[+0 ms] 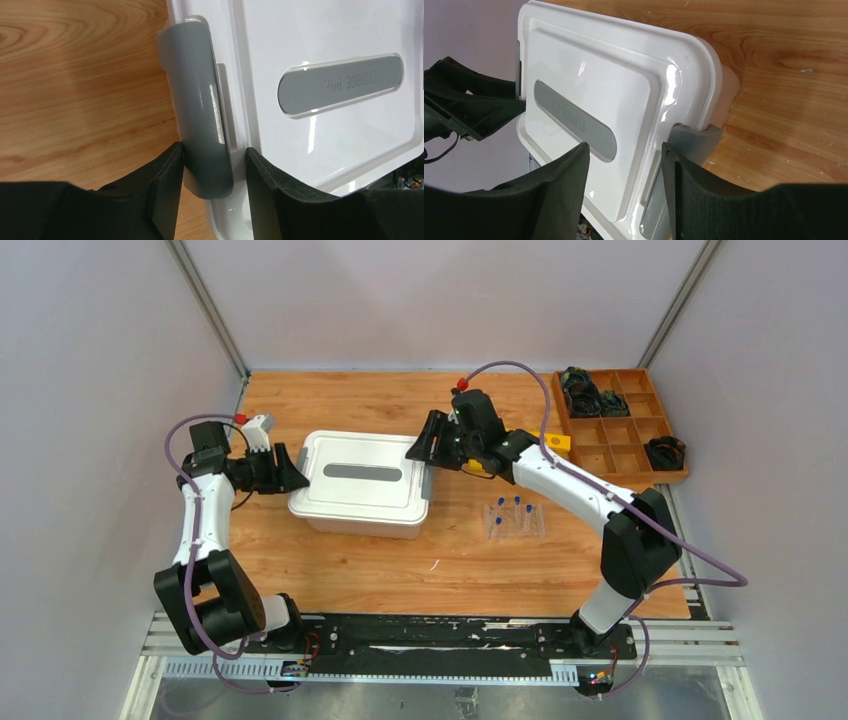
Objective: Organize the chemistry lab equipment
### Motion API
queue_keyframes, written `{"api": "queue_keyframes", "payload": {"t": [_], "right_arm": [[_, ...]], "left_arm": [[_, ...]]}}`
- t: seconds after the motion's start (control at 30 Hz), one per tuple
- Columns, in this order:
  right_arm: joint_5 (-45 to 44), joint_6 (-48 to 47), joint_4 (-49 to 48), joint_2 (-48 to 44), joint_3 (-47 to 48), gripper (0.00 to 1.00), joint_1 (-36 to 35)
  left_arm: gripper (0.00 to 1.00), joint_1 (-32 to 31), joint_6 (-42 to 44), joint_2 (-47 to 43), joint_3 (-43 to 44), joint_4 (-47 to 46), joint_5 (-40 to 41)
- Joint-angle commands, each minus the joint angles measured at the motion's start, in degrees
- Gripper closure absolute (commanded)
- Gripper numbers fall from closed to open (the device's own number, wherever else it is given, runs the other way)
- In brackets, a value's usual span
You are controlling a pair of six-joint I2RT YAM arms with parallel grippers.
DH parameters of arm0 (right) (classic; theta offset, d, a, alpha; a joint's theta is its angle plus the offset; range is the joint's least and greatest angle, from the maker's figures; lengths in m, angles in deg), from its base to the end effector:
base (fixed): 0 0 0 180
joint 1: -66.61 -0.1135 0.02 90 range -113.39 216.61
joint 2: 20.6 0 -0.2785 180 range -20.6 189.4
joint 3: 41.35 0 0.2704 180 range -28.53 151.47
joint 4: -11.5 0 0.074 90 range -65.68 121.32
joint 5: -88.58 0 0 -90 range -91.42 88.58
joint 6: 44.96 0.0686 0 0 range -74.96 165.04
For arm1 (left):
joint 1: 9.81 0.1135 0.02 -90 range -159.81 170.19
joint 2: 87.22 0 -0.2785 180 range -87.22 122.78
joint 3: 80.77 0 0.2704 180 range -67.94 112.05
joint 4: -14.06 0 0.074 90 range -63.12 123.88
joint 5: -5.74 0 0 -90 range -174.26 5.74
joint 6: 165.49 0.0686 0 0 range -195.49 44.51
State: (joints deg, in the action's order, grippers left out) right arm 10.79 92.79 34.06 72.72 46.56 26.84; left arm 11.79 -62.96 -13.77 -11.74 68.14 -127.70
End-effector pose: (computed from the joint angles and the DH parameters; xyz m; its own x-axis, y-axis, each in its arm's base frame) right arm 0.3211 0.2862 0.2999 -0.8115 0.2659 -0.5204 -0.2501 0.6468 0.7204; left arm 0.2730 0.0574 0.2541 -0.7594 -0.1312 -0.6372 0.2371 0.8562 -0.4590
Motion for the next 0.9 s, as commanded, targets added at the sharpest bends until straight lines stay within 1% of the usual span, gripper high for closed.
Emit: {"api": "queue_keyframes", "payload": {"t": [0.0,0.07,0.13,0.27,0.3,0.37,0.4,0.43,0.47,0.5,0.53,0.6,0.67,0.73,0.8,0.87], "right_arm": [[2.0,-4.5,8.5,3.8,3.6,0.4,1.8],[1.6,-5.9,9.8,4.0,5.4,0.39,2.2],[1.3,-7.5,11.7,4.2,7.3,0.38,2.6],[0.1,-11.4,16.3,3.9,12.0,0.34,3.8],[-0.4,-12.5,17.7,3.6,13.1,0.32,4.1],[-2.3,-15.0,20.6,2.1,15.2,0.26,4.7],[-3.6,-16.1,21.8,1.0,15.7,0.21,4.8],[-4.9,-17.5,22.8,-1.1,15.9,0.14,4.9],[-6.3,-18.9,23.5,-3.0,15.6,0.08,4.9],[-8.0,-20.2,24.1,-5.3,14.7,0.05,4.9],[-10.2,-21.5,24.4,-8.1,13.2,0.05,4.9],[-16.0,-23.7,24.4,-14.5,8.6,0.04,4.9],[-21.5,-25.9,24.1,-21.3,3.1,0.02,4.9],[-26.5,-27.4,24.2,-28.4,-2.6,0.01,6.0],[-31.1,-28.8,23.7,-35.9,-8.7,0.0,7.3],[-38.4,-30.7,23.2,-42.3,-14.6,0.0,8.7]], "left_arm": [[0.85,-1.1,-3.6,0.1,-0.5,-5.0,0.9],[0.82,-1.7,-4.5,-0.2,-0.5,-5.0,-0.5],[0.77,-2.4,-5.2,-0.8,-0.6,-5.0,-1.4],[0.61,-3.0,-7.1,-1.4,0.3,-5.3,-2.6],[0.56,-3.0,-7.3,-1.4,0.9,-5.3,-2.6],[0.46,-2.9,-7.7,-1.5,2.6,-5.2,-1.9],[0.42,-2.9,-7.0,-1.5,3.9,-4.2,-1.2],[0.36,-2.8,-5.6,-1.3,5.6,-2.3,-0.7],[0.25,-2.6,-4.2,-1.3,7.5,-0.1,-0.3],[0.11,-2.3,-2.8,-1.5,9.1,2.1,0.0],[0.01,-1.8,-1.6,-1.6,11.0,4.7,-0.3],[0.0,-0.9,1.2,-2.1,14.9,9.7,-0.1],[0.0,-0.8,1.4,-3.6,17.5,12.1,4.6],[0.0,-0.5,6.1,-6.4,18.1,14.3,8.9],[0.0,0.0,10.7,-9.9,14.9,14.3,12.2],[0.0,0.5,15.2,-12.9,9.7,14.2,13.3]]}}
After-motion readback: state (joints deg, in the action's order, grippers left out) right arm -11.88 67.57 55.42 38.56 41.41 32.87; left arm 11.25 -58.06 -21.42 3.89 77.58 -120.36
